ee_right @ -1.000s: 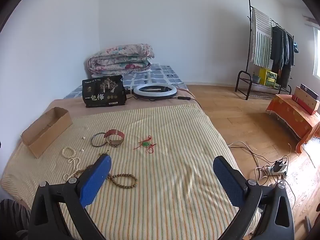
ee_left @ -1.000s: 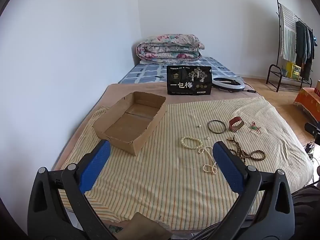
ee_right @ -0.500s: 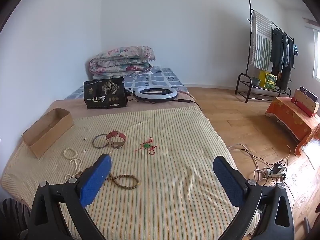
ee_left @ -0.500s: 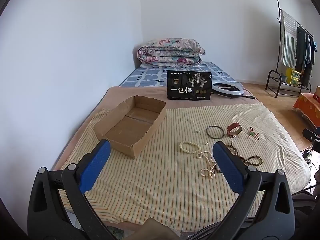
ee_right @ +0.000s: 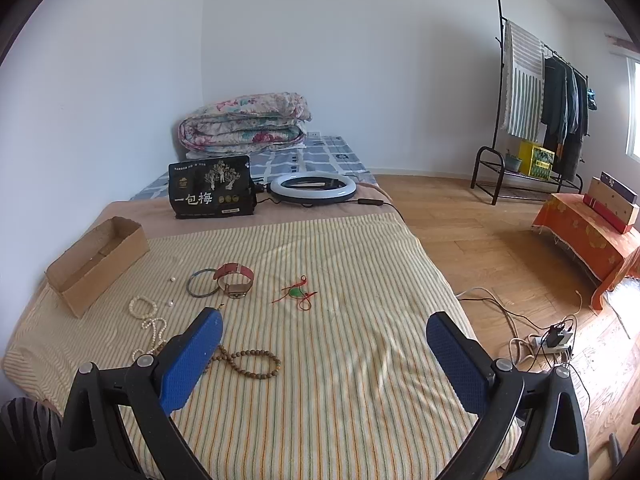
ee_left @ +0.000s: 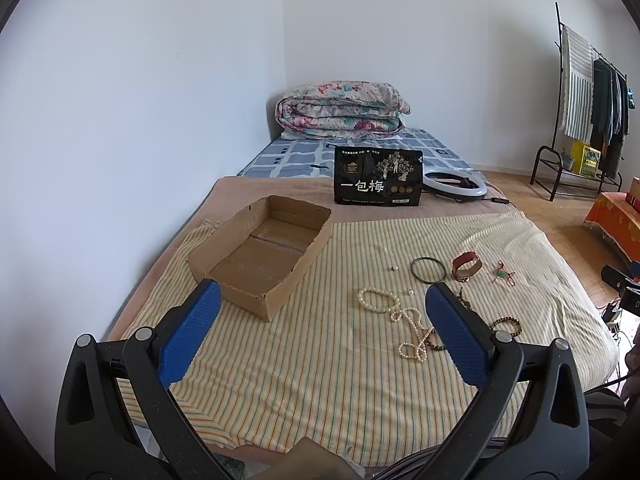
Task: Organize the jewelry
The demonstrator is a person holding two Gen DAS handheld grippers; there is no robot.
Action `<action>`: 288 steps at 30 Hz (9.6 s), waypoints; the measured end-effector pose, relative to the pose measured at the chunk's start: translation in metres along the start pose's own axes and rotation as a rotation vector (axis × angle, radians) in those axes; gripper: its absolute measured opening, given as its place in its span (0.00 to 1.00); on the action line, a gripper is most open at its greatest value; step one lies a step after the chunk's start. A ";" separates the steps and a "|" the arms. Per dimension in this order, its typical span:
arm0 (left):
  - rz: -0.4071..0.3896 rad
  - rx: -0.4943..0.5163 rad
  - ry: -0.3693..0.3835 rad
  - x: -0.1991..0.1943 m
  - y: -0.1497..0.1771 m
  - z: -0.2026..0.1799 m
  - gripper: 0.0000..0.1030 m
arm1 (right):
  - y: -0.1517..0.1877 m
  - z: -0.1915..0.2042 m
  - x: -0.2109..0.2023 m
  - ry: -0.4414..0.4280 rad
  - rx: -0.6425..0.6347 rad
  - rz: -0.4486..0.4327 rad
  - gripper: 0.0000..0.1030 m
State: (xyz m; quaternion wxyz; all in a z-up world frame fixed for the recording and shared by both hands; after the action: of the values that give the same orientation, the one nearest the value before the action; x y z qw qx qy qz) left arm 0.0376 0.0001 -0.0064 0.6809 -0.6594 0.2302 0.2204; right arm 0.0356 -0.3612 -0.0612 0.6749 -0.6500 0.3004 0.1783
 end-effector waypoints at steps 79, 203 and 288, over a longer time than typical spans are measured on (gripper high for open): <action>0.086 0.037 0.068 0.055 0.007 0.001 1.00 | -0.006 0.022 0.045 -0.164 -0.132 0.044 1.00; 0.048 0.046 0.333 0.110 -0.081 0.047 0.01 | -0.123 0.224 0.042 -0.514 -0.502 0.033 0.10; 0.214 -0.091 0.165 0.215 -0.058 0.151 0.34 | -0.160 0.412 0.198 -0.559 -0.452 0.123 0.79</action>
State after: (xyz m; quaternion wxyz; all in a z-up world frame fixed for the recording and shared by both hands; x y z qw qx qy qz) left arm 0.2467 0.1484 -0.0865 0.6018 -0.6770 0.3444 0.2468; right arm 0.3585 0.0003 -0.0745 0.5584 -0.6895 0.0962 0.4512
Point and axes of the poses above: each gripper's, at about its wrist camera, not at the fingertips, and x roughly the way its jaws point, z to its left, y to its underside, the point moved 5 cm from there along x, roughly the way its jaws point, and after that the axes turned 6 degrees about z, right-handed, at the moved point
